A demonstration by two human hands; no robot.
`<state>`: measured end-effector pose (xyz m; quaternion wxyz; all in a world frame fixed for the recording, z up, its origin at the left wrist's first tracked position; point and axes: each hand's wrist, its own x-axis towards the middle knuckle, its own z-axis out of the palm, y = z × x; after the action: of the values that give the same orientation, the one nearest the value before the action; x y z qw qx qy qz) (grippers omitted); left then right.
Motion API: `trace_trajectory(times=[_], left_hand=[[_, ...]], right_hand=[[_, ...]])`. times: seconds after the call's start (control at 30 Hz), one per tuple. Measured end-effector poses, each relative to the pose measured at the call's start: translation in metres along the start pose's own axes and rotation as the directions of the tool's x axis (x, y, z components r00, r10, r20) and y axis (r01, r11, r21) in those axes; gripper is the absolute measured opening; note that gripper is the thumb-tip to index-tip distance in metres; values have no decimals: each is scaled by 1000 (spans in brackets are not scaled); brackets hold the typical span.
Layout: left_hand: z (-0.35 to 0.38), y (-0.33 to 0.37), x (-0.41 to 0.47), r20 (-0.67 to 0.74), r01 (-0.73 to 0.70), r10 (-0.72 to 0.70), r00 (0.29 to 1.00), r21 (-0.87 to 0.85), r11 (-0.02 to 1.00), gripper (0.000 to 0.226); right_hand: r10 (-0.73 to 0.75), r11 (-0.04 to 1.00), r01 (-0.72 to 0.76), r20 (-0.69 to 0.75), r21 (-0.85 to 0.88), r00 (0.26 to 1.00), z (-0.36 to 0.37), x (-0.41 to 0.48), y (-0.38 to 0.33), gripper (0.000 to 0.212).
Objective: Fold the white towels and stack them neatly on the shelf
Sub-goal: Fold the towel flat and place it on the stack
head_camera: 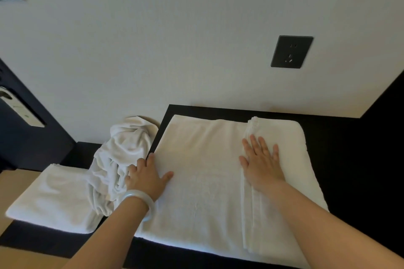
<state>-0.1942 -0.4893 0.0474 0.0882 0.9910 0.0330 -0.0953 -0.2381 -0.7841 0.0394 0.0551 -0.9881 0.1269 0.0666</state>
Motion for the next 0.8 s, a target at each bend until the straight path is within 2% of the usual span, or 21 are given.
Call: trace_trajectory(times=[0.1,0.23,0.3,0.33,0.37,0.43,0.47,0.57,0.63,0.67,0.7,0.77,0.8], left_hand=[[-6,2,0,30,33,-32,999,-29,999,84],[-19,-3,8,180,137,-84,980,-301,944,84],[-25,-10,17,284,243,-118,952,-459,855,76],[-28,-12,21,351,307,-115,929,-559,771,67],[-31,-14,24,425,381,-94,900,-665,643,55],[-42,-12,23,535,490,1,845,-775,400,31],[-49,-7,20,561,506,83,823,-793,340,27],[-75,22,3,536,430,314,783,-833,349,23],[-86,52,-11,489,350,408,771,-860,371,25],[-89,69,-17,463,306,437,771,-872,382,26],[-89,86,-23,435,264,459,774,-882,390,27],[-89,124,-39,383,196,492,782,-900,389,28],[-87,145,-50,365,162,506,782,-902,400,29]], right_hand=[[-10,1000,10,11,15,1000,-3,-1,0,61],[-13,988,10,19,153,1000,-5,-12,3,62],[55,987,-55,7,148,998,-3,-24,7,61],[86,990,-86,5,109,996,-2,-31,10,62],[101,993,-101,7,64,995,0,-37,13,62],[94,995,-95,24,28,995,3,-45,17,62],[85,995,-87,29,39,996,3,-47,17,62],[71,993,-74,40,93,997,3,-44,18,63],[55,972,-67,57,226,997,-2,-44,21,59],[53,927,-77,75,367,996,-8,-45,24,56],[73,828,-115,97,549,993,-15,-49,28,54],[142,529,-172,113,831,983,-30,-60,37,50],[193,428,-179,104,886,976,-36,-66,43,49]])
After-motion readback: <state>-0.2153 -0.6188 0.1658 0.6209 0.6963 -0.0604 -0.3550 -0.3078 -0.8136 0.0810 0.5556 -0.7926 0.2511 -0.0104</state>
